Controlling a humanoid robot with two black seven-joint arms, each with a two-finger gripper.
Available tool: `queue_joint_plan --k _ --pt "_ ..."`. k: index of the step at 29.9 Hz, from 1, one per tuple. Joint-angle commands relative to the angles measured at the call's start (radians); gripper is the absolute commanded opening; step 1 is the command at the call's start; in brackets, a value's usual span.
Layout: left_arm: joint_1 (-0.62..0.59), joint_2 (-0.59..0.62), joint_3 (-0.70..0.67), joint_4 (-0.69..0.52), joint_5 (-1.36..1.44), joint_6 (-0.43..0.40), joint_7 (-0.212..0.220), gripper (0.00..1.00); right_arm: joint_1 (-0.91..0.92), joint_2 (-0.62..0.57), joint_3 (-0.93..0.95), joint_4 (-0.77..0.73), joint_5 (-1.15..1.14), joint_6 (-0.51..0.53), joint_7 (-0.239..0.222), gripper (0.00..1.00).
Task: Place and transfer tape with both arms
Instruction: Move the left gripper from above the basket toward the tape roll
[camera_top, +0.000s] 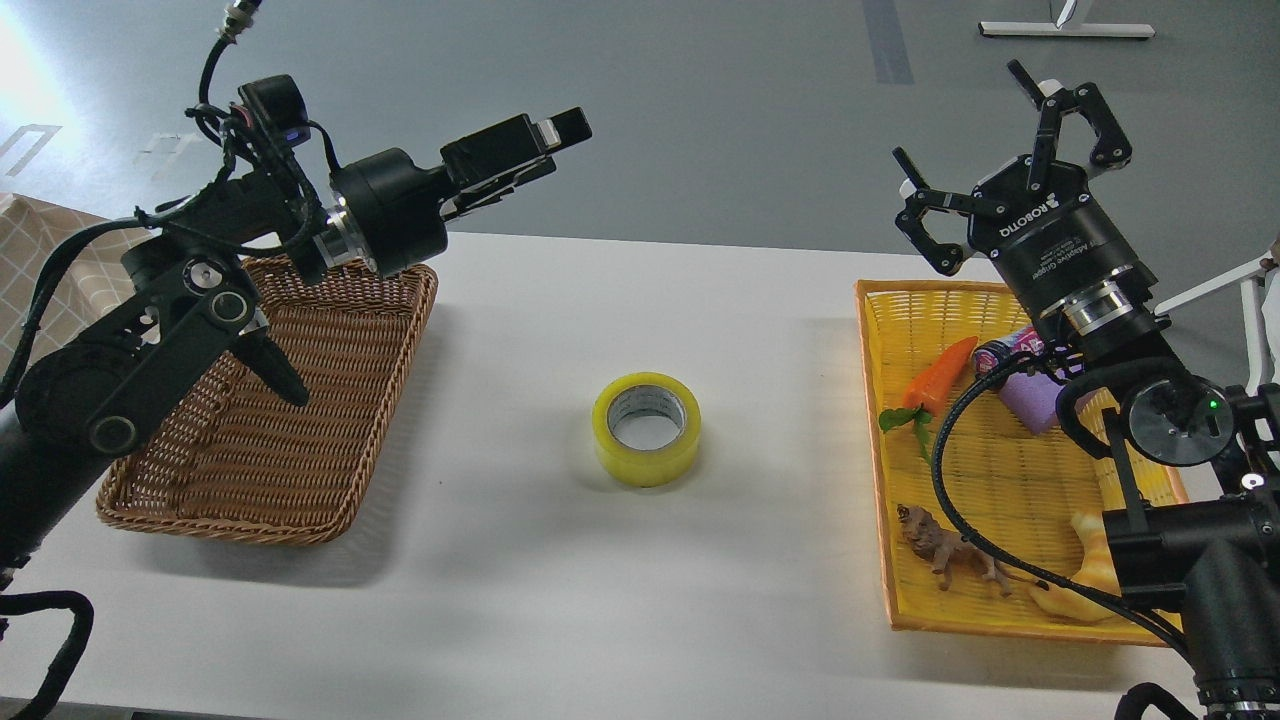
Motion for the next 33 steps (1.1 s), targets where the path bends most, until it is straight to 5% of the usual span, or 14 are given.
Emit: queue_joint_plan --k 1,21,29,33 --pt "-0.002 0.009 0.006 -0.037 0.032 0.001 -0.002 0.98 -0.002 0.002 -0.002 -0.001 0.000 0.000 0.000 0.99" --pt "-0.002 -0.043 0.207 -0.060 0.550 0.002 0.176 0.98 -0.032 -0.006 0.004 -0.015 0.000 0.000 0.005 0.99" --pt "-0.012 -0.046 0.282 -0.051 0.585 -0.002 0.367 0.98 -0.046 -0.005 0.004 -0.038 0.000 0.000 0.009 0.99" --pt "-0.020 -0.047 0.311 -0.052 0.589 -0.009 0.380 0.98 -0.048 -0.006 0.004 -0.061 0.000 0.000 0.009 0.99"
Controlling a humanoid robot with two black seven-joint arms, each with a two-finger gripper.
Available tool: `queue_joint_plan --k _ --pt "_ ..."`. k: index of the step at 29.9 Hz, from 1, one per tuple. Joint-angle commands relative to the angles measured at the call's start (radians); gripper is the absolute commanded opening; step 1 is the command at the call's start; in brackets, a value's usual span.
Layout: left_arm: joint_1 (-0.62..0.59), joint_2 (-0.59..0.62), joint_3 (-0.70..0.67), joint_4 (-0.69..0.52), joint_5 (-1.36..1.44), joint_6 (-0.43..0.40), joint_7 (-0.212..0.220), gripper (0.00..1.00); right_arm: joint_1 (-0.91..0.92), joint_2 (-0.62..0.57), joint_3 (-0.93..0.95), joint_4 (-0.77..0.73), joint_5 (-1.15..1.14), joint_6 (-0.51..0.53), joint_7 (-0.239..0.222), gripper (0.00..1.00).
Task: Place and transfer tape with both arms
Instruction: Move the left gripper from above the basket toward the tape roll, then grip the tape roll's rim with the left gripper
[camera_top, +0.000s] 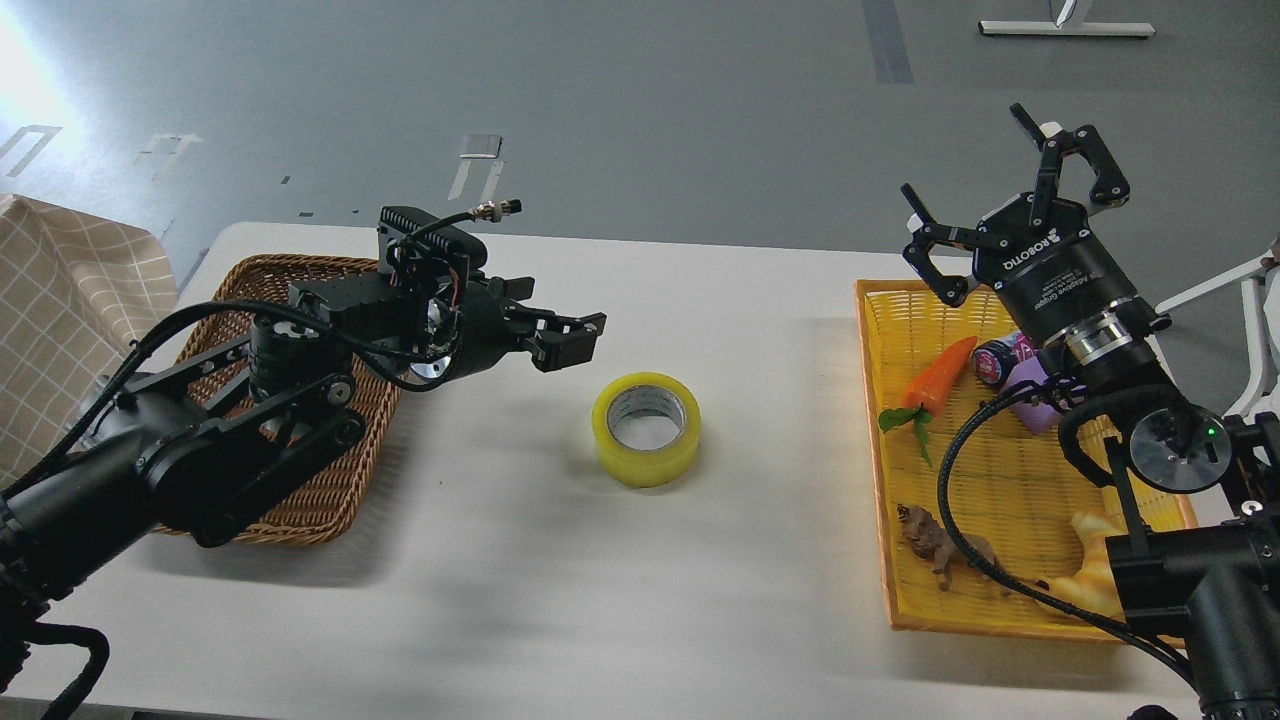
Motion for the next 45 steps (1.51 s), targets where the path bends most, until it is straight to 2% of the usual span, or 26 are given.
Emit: queue_joint_plan --k 1,9,15,24,30,45 --pt "-0.005 -0.001 0.030 -0.002 0.007 -0.005 0.011 0.98 -0.003 0.000 0.000 -0.014 0.000 0.000 0.000 0.99" --pt "-0.037 -0.007 0.097 -0.002 0.027 -0.006 0.008 0.98 -0.009 0.002 0.001 -0.018 0.000 0.000 0.000 0.99" --pt "-0.045 -0.059 0.104 0.003 0.027 -0.009 0.008 0.98 -0.007 0.002 0.001 -0.024 0.000 0.000 0.000 0.99" --pt "-0.042 -0.107 0.105 0.063 0.027 -0.009 0.001 0.97 -0.007 0.002 0.004 -0.025 0.000 0.000 0.002 0.99" --pt "-0.042 -0.113 0.173 0.084 0.026 -0.009 0.001 0.95 -0.009 0.000 0.004 -0.030 0.000 0.000 0.002 0.99" --pt "-0.044 -0.183 0.176 0.176 0.027 -0.009 0.004 0.91 -0.012 0.000 0.006 -0.037 0.000 0.000 0.002 0.99"
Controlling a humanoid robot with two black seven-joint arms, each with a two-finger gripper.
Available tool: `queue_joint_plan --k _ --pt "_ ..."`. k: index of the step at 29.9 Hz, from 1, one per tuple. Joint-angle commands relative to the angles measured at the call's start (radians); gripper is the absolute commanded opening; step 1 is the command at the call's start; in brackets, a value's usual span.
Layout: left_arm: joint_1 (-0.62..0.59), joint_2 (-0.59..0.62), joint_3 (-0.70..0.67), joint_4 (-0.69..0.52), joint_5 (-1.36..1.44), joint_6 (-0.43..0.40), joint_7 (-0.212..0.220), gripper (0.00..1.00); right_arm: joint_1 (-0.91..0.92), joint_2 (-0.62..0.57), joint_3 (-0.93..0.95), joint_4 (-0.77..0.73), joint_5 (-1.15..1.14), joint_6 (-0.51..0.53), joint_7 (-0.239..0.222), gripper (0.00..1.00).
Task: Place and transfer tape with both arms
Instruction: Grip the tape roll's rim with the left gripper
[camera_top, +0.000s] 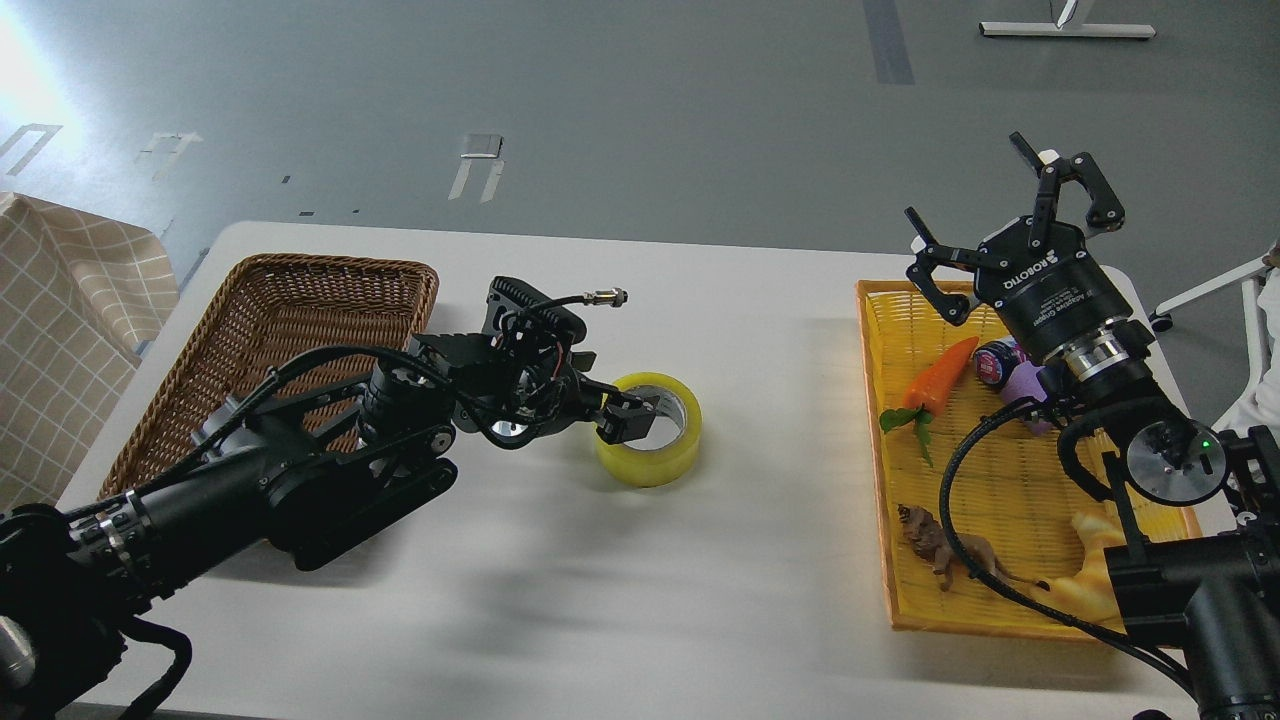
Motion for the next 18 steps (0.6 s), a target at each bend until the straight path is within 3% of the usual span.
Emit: queue_joint_plan --k 1,10,13,14,18 --pt "0.001 -0.009 0.000 0.013 0.000 0.000 0.001 0.91 -0.001 0.000 0.000 -0.003 0.000 0.000 0.000 0.99" --pt "-0.001 -0.024 0.030 0.054 0.000 0.000 0.012 0.80 -0.002 0.000 0.000 -0.005 0.000 0.000 0.000 0.99" --pt "-0.002 -0.033 0.030 0.068 0.002 0.000 0.040 0.77 -0.005 0.000 0.000 -0.005 0.000 0.000 0.000 0.99" --pt "-0.004 -0.038 0.030 0.076 0.002 0.000 0.057 0.72 -0.007 0.000 0.000 -0.005 0.000 0.000 0.000 0.99" --pt "-0.001 -0.050 0.030 0.085 0.002 0.000 0.083 0.29 -0.012 0.000 0.000 -0.005 0.000 0.000 0.000 0.99"
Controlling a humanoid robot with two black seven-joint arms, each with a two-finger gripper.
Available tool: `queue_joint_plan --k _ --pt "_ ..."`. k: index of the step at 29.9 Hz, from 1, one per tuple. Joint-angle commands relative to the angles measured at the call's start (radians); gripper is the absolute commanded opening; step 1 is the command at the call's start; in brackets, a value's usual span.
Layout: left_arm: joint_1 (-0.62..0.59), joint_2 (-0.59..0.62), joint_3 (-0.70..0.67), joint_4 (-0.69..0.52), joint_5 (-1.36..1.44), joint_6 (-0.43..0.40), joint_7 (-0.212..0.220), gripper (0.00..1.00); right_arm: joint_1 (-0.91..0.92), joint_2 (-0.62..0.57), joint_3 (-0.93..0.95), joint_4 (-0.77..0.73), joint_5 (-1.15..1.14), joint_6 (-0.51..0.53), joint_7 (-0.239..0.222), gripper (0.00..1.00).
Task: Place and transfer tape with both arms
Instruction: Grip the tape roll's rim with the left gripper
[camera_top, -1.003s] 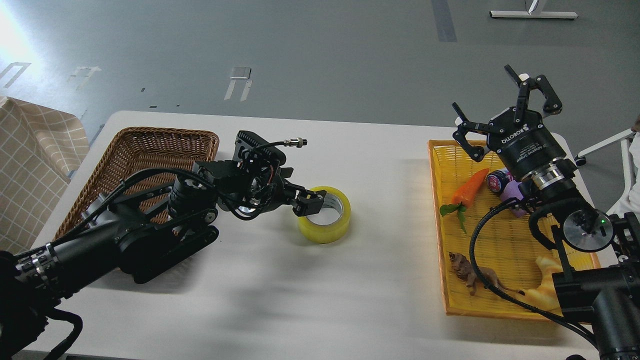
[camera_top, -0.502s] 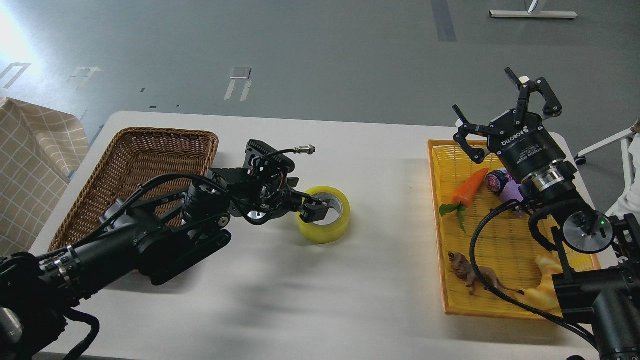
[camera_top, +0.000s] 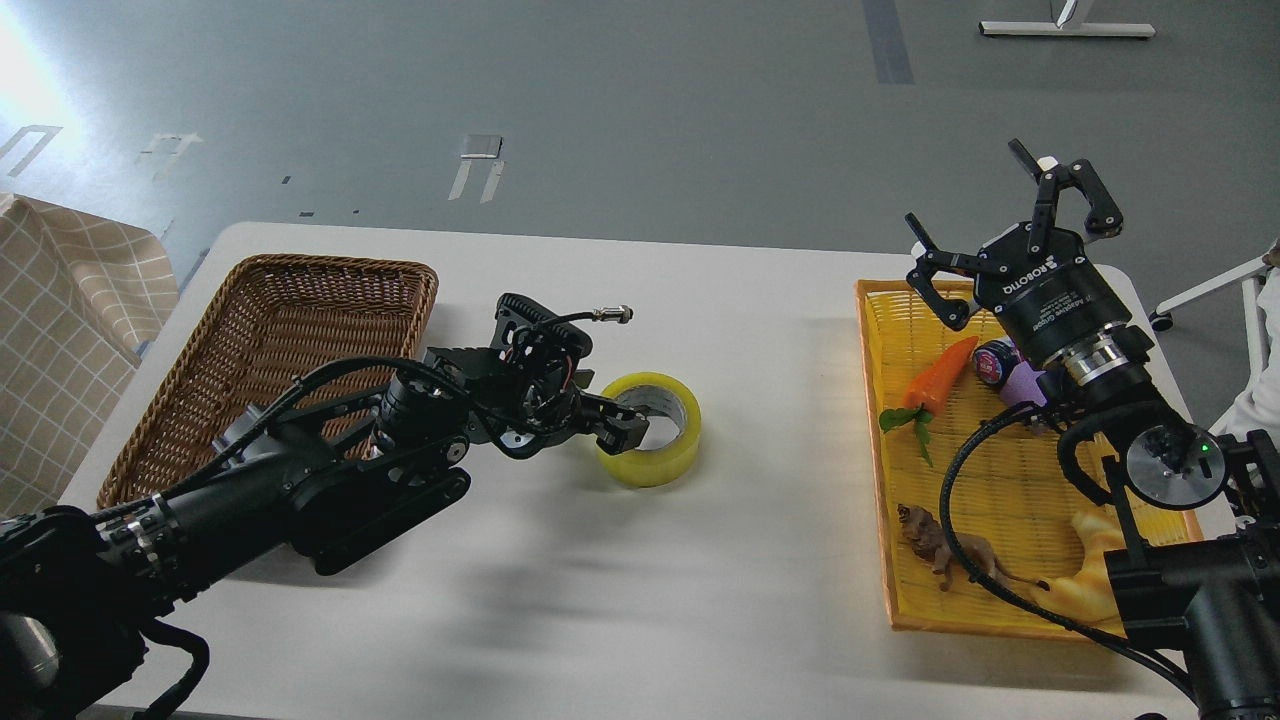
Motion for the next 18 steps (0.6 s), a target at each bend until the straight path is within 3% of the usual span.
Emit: queue_joint_plan --k 1,2,4,12,18 --pt "0.002 -0.006 0.000 0.007 0.000 0.000 0.017 0.29 -0.003 0.000 0.000 0.000 0.000 0.000 0.000 0.99" --pt "0.002 -0.009 0.000 0.014 0.000 0.000 0.024 0.15 -0.003 0.000 0.000 0.000 0.000 0.000 0.000 0.99" --pt "0.001 -0.012 0.000 0.027 0.000 0.000 0.026 0.00 -0.003 0.000 0.000 0.000 0.000 0.000 0.000 0.99" --pt "-0.013 -0.014 0.000 0.014 0.002 0.000 0.011 0.00 -0.003 0.000 0.006 0.000 0.000 0.000 0.000 0.99" --pt "-0.093 0.003 -0.002 -0.015 -0.012 0.000 0.005 0.00 -0.003 0.000 0.008 0.000 0.000 0.000 0.000 0.99"
